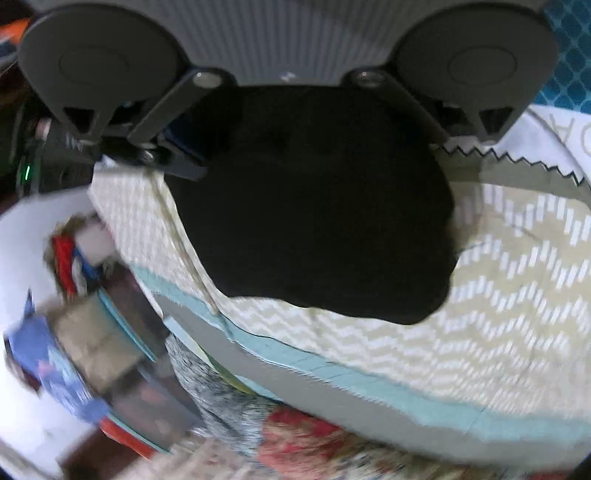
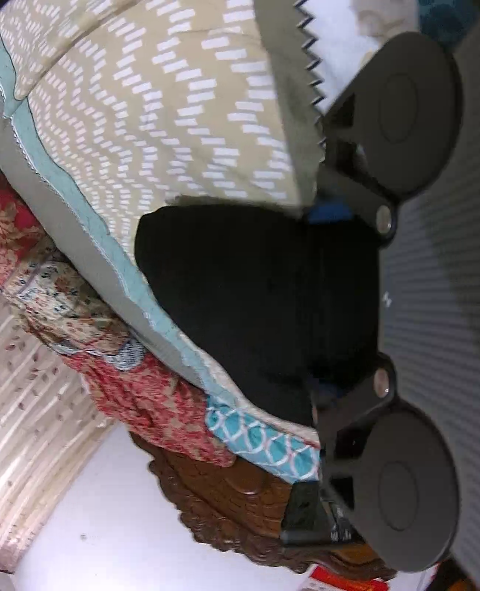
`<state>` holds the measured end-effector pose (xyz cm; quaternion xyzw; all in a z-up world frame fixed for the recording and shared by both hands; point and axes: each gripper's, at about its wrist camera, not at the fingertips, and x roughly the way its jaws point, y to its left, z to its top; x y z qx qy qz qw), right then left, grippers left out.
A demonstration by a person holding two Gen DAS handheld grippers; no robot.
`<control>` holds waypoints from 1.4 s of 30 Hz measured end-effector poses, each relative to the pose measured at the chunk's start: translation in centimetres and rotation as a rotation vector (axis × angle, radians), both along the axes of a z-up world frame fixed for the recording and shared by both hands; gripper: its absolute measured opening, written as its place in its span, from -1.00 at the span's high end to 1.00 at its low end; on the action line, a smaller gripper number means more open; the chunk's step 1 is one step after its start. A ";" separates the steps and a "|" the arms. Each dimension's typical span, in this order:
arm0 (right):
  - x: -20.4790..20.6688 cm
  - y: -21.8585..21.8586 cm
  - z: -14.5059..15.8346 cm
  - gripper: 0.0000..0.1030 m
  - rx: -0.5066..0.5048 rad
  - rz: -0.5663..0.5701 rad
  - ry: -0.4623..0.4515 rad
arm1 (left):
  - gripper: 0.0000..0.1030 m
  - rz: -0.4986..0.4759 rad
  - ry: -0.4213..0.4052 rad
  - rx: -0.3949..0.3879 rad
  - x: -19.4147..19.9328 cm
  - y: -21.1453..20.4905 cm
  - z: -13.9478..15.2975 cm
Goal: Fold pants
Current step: 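Grasp the folded black pants bundle with the left gripper and lift it, then lower the bundle onto the sheet near the pillows and open the left gripper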
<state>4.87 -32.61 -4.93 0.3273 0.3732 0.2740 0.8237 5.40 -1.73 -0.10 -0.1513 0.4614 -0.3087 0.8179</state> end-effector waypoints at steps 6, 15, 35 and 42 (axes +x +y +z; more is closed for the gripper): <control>-2.1 -2.1 -1.5 -0.14 0.117 -0.003 0.038 | -0.55 -0.100 -0.220 0.128 -4.5 -2.8 1.9; -2.1 -1.4 -1.0 -0.41 0.097 -0.021 0.037 | -0.90 -0.029 -0.038 0.077 -0.1 0.7 1.1; 9.0 0.2 12.3 -0.06 -0.001 0.016 -0.400 | 0.20 0.030 -0.301 -0.128 12.3 0.9 12.3; 21.2 1.0 11.4 -0.06 -0.092 -0.118 -0.431 | 0.18 0.115 -0.358 0.004 23.8 -3.5 10.0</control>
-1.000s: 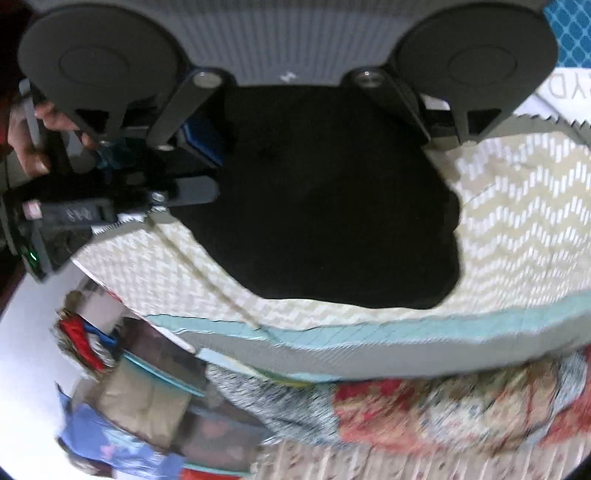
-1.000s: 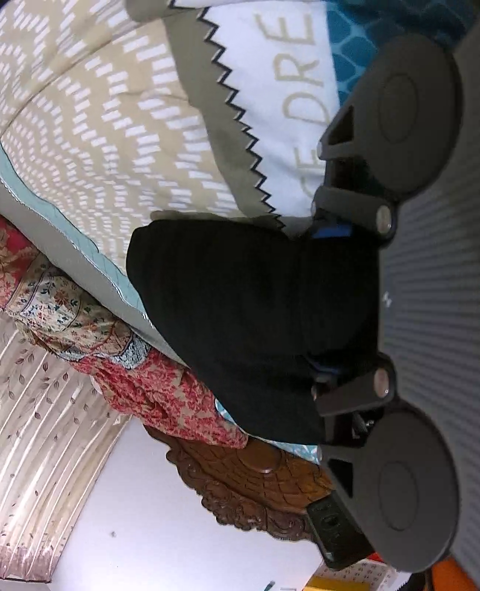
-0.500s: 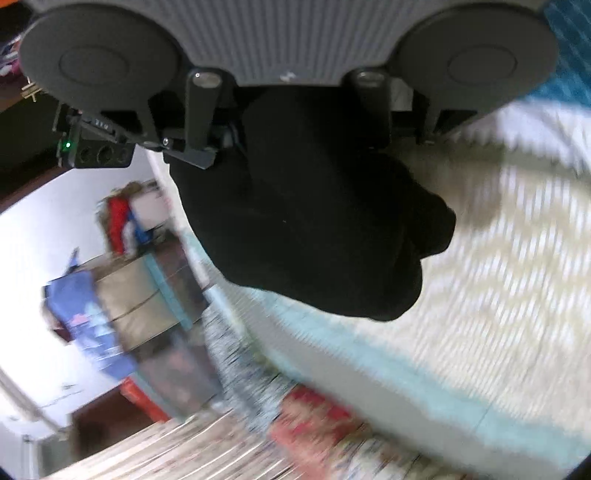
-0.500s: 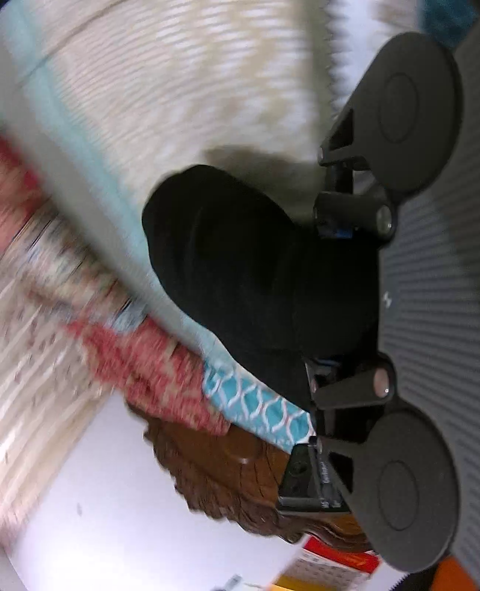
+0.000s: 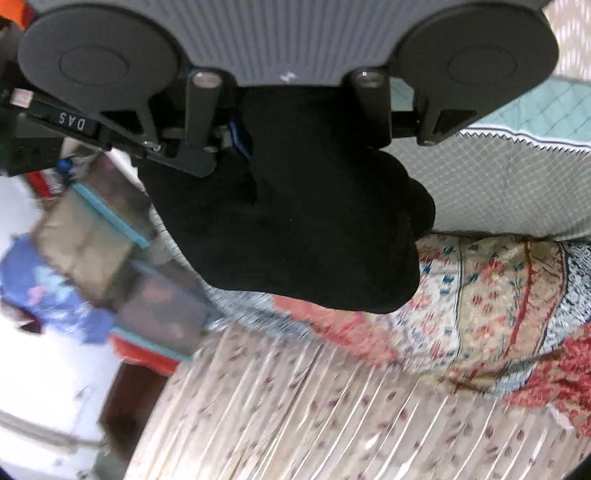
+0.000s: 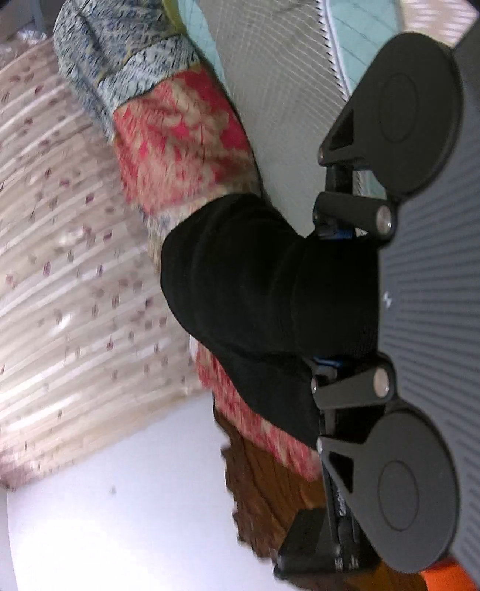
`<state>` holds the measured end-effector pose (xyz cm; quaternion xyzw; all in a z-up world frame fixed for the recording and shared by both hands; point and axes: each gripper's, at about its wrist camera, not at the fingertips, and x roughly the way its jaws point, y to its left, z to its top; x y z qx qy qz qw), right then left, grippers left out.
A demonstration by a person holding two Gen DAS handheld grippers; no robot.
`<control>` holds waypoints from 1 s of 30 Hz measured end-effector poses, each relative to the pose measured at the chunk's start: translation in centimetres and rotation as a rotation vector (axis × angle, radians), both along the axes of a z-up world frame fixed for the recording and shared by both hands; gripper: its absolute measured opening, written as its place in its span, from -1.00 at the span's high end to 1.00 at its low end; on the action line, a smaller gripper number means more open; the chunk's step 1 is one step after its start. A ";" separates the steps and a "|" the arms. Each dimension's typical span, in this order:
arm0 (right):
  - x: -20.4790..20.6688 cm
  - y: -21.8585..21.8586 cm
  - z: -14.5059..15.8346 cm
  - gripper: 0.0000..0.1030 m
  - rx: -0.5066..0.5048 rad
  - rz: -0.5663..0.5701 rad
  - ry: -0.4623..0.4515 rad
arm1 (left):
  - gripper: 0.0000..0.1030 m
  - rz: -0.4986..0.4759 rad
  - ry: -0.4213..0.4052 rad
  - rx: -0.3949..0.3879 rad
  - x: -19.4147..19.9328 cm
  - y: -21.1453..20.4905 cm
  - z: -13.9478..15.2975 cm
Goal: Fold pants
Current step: 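Lower the bundle onto the sheet near the pillows and open the left gripper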
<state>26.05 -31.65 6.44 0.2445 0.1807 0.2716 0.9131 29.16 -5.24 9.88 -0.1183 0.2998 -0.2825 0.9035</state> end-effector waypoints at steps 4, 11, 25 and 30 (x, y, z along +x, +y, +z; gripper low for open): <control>5.0 -0.7 -5.6 -0.05 -0.020 -0.067 0.150 | 0.16 0.028 0.126 0.084 4.6 -1.9 -6.3; 7.0 -1.0 -12.3 -0.31 -0.016 -0.152 0.384 | -0.39 0.144 0.169 0.239 4.3 -3.6 -11.0; -11.9 -0.8 -6.8 -0.75 -0.131 -0.347 0.443 | -0.82 0.386 0.260 0.395 -13.1 0.4 -5.3; -18.0 0.9 -6.1 -0.87 -0.148 -0.345 0.482 | -1.00 0.376 0.276 0.442 -19.6 0.3 -4.5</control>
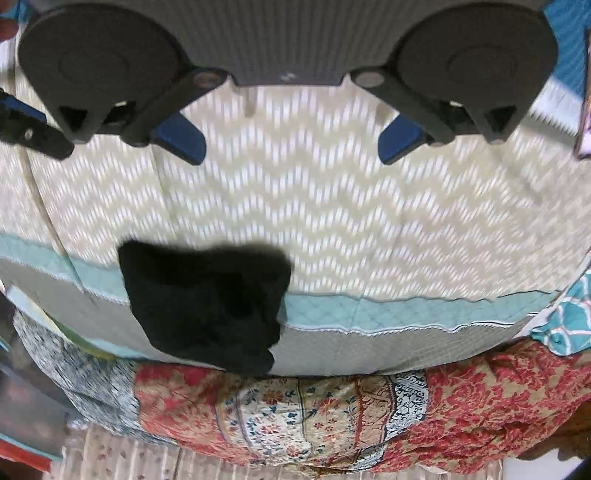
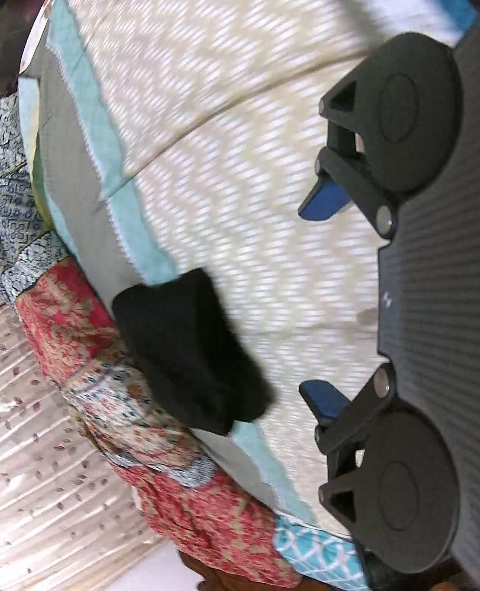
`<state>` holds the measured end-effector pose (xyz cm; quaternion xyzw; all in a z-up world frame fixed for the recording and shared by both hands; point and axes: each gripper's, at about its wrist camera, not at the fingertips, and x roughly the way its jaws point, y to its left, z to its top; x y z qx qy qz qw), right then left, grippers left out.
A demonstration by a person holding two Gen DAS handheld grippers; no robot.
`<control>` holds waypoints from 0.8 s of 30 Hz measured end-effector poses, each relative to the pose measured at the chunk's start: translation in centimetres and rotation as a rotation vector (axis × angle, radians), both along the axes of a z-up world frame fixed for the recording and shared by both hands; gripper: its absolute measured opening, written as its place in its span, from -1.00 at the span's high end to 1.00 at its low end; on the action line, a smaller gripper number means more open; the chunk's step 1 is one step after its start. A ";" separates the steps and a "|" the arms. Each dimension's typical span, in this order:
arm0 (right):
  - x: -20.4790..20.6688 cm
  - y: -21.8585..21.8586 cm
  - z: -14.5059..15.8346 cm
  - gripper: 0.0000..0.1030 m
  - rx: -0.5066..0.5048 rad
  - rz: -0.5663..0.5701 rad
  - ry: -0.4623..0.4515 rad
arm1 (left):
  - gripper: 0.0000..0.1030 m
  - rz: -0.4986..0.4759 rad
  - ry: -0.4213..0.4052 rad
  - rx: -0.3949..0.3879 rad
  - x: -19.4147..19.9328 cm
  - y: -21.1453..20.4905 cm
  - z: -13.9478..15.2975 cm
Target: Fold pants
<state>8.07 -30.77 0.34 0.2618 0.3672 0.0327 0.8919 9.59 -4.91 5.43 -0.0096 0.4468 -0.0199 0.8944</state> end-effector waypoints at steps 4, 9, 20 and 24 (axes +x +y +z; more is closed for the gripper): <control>-3.3 1.4 1.0 -0.90 -0.063 0.007 0.031 | -1.00 -0.006 -0.004 0.017 -3.6 -0.2 1.7; -7.1 2.6 2.1 -0.93 -0.091 0.031 0.013 | -1.00 -0.041 -0.043 0.020 -7.1 -0.6 3.6; -13.0 5.0 2.5 -0.99 -0.074 0.098 0.013 | -1.00 -0.028 -0.060 0.020 -12.3 0.2 4.6; -14.4 5.5 2.3 -1.00 -0.069 0.107 0.021 | -1.00 -0.024 -0.065 0.024 -13.5 0.3 4.6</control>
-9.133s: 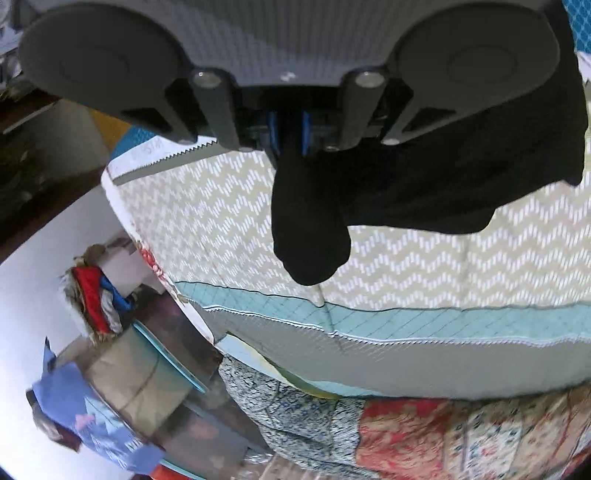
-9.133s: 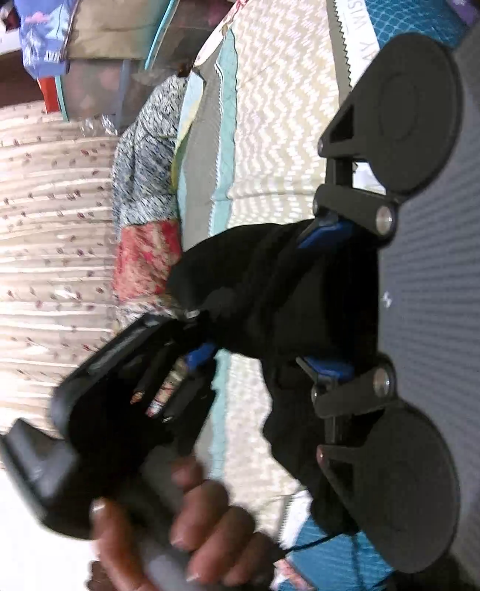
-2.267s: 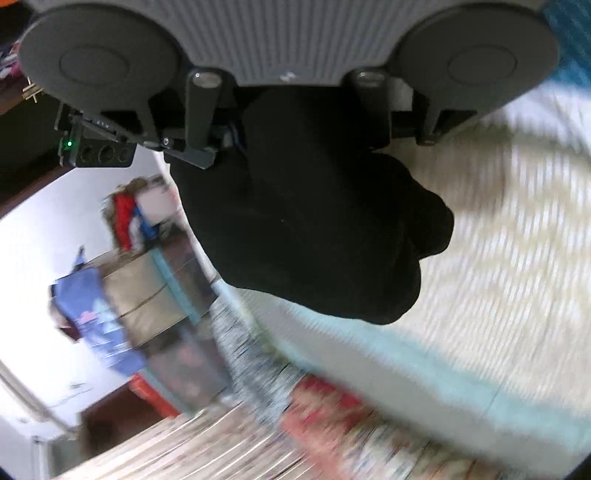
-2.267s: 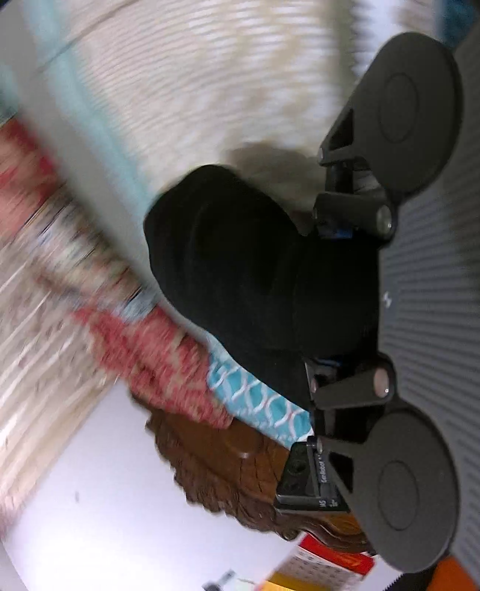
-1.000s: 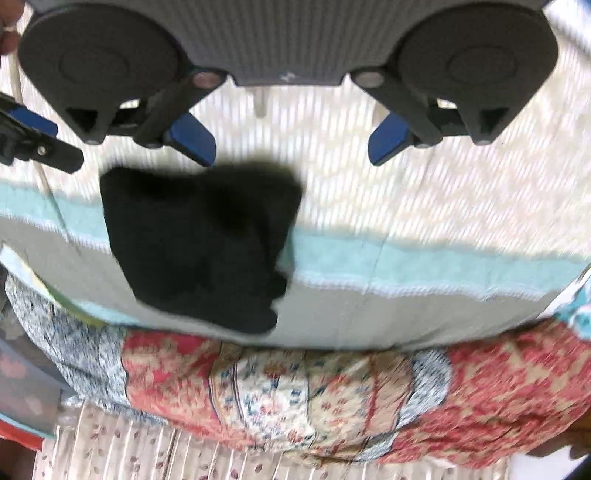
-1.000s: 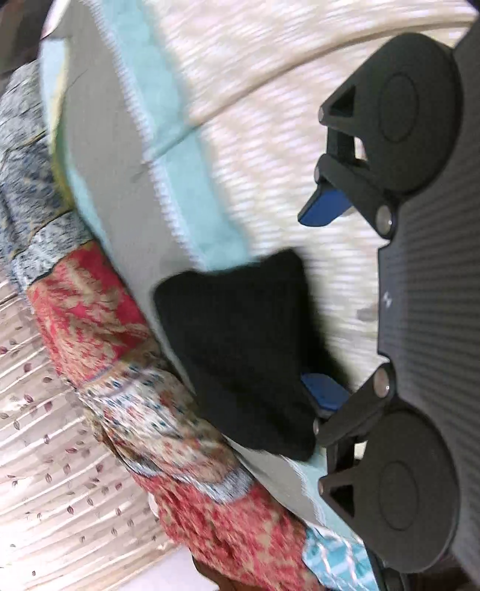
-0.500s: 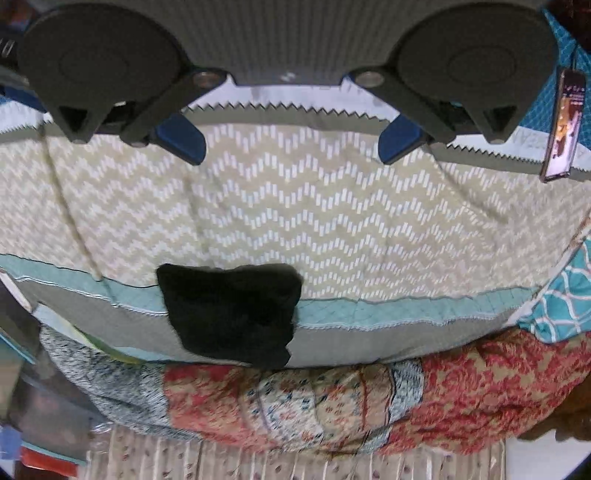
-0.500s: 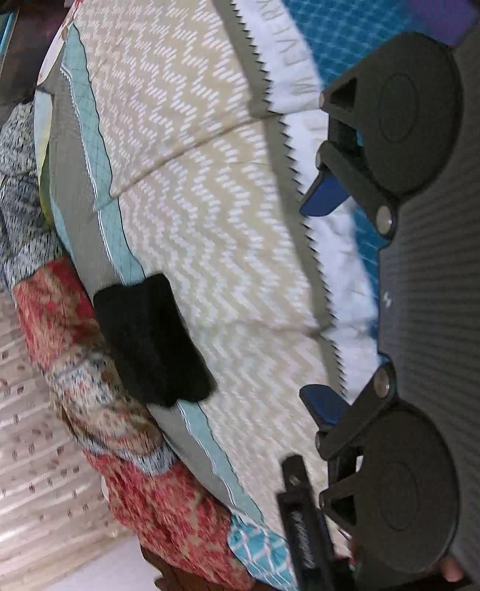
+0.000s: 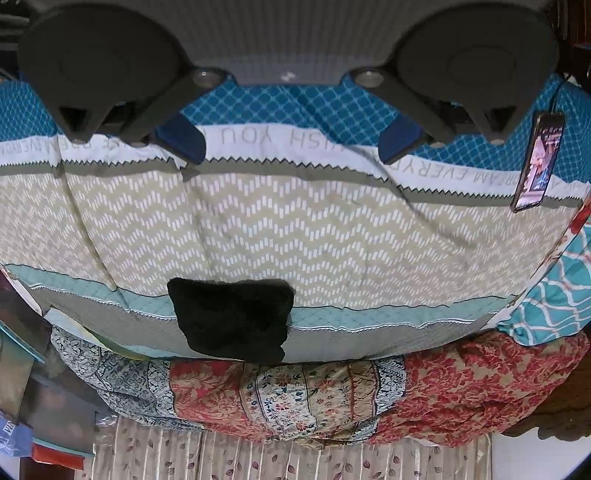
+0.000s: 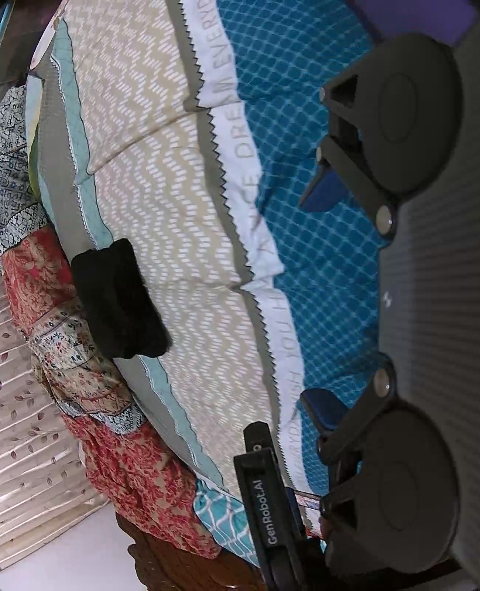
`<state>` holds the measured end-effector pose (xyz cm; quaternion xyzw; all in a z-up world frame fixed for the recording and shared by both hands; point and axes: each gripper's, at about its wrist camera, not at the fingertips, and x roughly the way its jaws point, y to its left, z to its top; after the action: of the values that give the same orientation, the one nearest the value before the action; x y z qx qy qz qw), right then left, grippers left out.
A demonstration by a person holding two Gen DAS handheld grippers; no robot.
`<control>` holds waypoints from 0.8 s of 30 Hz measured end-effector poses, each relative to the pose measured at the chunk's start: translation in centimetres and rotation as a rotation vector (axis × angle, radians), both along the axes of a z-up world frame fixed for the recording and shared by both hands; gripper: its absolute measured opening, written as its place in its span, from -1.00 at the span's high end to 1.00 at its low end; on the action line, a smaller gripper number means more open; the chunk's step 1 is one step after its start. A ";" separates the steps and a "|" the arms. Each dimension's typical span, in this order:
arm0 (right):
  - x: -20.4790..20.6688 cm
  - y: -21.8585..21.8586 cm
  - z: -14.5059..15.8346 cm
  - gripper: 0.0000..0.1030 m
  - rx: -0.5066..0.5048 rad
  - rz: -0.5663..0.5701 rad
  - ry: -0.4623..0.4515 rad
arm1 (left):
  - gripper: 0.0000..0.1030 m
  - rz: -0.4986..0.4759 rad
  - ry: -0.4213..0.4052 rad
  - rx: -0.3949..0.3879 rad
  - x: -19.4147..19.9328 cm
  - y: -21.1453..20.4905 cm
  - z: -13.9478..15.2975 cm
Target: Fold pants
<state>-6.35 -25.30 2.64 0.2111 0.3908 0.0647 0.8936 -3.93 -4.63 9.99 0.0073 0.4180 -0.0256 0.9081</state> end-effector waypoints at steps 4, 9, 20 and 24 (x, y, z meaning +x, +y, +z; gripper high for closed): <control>-0.8 0.4 -0.2 -1.00 -0.004 0.001 0.006 | -1.00 0.004 -0.004 0.007 -0.6 0.1 -0.1; -1.3 0.7 0.0 -1.00 -0.007 0.005 -0.001 | -1.00 0.011 -0.002 -0.023 -1.2 0.3 -0.3; -2.5 -0.2 1.1 -1.00 -0.120 -0.113 -0.100 | -1.00 0.020 -0.017 -0.008 -4.1 0.6 -2.1; -2.7 0.5 0.4 -1.00 -0.140 -0.090 -0.078 | -1.00 0.034 -0.036 0.037 -5.5 0.7 -2.8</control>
<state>-9.01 -24.77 3.08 0.1627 0.3493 0.0051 0.9228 -9.44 -3.91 7.17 0.0175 0.4022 -0.0024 0.9154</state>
